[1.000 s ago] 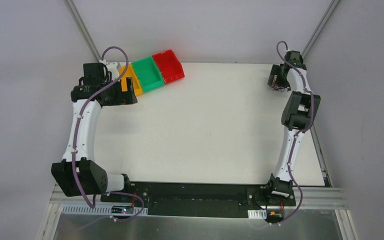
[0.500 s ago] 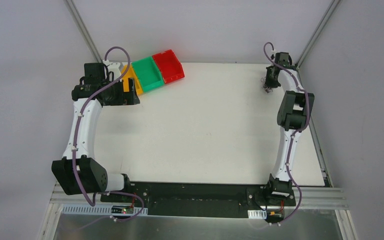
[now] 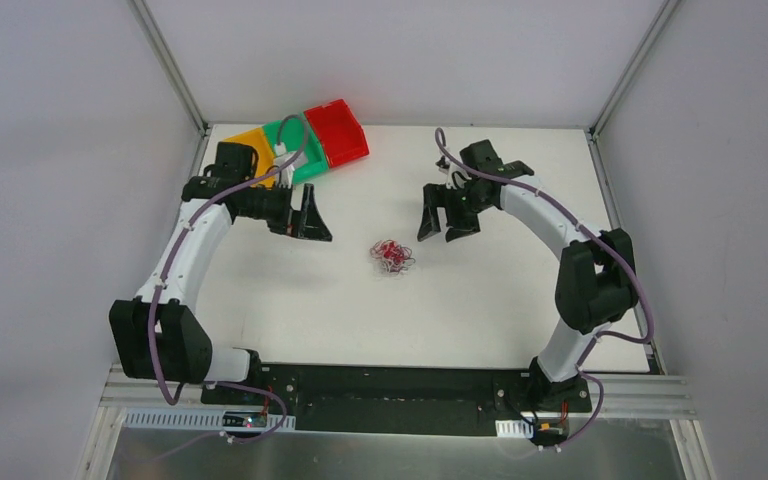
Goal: Untangle the cables
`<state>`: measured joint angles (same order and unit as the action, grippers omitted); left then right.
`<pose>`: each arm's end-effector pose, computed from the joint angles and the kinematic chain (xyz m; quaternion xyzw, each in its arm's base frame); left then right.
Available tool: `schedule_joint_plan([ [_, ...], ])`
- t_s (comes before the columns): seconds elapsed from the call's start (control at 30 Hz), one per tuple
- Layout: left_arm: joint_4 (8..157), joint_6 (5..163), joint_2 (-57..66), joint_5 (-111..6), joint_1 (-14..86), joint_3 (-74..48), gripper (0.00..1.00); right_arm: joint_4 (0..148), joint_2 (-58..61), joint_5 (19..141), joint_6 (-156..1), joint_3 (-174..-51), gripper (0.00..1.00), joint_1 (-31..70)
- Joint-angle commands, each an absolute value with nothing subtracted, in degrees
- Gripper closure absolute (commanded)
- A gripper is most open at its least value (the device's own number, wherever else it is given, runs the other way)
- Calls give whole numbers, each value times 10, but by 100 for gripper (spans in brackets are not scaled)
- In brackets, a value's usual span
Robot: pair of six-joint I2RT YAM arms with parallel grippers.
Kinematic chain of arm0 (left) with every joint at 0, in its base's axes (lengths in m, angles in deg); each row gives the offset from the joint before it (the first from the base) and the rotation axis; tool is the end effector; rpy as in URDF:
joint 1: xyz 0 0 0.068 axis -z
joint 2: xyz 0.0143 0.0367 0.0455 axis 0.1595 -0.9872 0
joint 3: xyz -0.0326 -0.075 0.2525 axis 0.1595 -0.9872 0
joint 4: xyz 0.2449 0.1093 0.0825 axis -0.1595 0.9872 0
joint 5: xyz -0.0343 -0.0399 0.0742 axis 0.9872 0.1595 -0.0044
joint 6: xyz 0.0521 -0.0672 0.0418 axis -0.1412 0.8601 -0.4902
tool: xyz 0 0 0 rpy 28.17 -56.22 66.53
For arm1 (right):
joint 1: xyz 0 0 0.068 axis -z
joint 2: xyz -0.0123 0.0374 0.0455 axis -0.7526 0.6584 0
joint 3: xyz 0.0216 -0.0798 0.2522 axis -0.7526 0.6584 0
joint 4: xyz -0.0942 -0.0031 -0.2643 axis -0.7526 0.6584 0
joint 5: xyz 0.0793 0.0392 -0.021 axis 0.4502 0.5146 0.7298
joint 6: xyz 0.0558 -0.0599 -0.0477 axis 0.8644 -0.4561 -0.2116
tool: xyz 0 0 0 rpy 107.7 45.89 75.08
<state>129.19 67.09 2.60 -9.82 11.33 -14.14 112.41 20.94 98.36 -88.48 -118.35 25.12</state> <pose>0.3128 -0.0782 0.2932 0.2011 0.8396 -0.3951 0.3139 0.3668 0.2027 0.2077 -0.2854 0.8938 0.2618 0.2260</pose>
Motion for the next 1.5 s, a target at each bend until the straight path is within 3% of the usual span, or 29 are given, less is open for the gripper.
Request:
schedule_joint_plan([
  [0.0,1283,661,5,-44,165,-175,3,1158,171,1003,-845,-1139,15,279],
  [0.5,1161,721,-119,-32,237,-234,39,1041,257,1080,-752,-1113,23,237],
  [0.63,1142,726,-148,-35,253,-220,40,1006,296,1092,-725,-1123,26,233],
  [0.87,1072,779,-202,-96,276,-185,28,952,331,1081,-698,-1123,28,226],
  [1.07,954,835,-276,-104,283,-171,26,906,369,1100,-672,-1135,30,223],
  [1.2,900,865,-306,-107,306,-164,27,885,382,1119,-660,-1134,40,222],
  [1.3,881,886,-326,-110,317,-154,30,875,367,1124,-662,-1125,54,222],
  [1.37,864,901,-330,-113,316,-151,45,875,349,1124,-669,-1116,69,223],
  [1.47,869,896,-300,-96,311,-164,100,910,314,1113,-691,-1110,92,229],
])
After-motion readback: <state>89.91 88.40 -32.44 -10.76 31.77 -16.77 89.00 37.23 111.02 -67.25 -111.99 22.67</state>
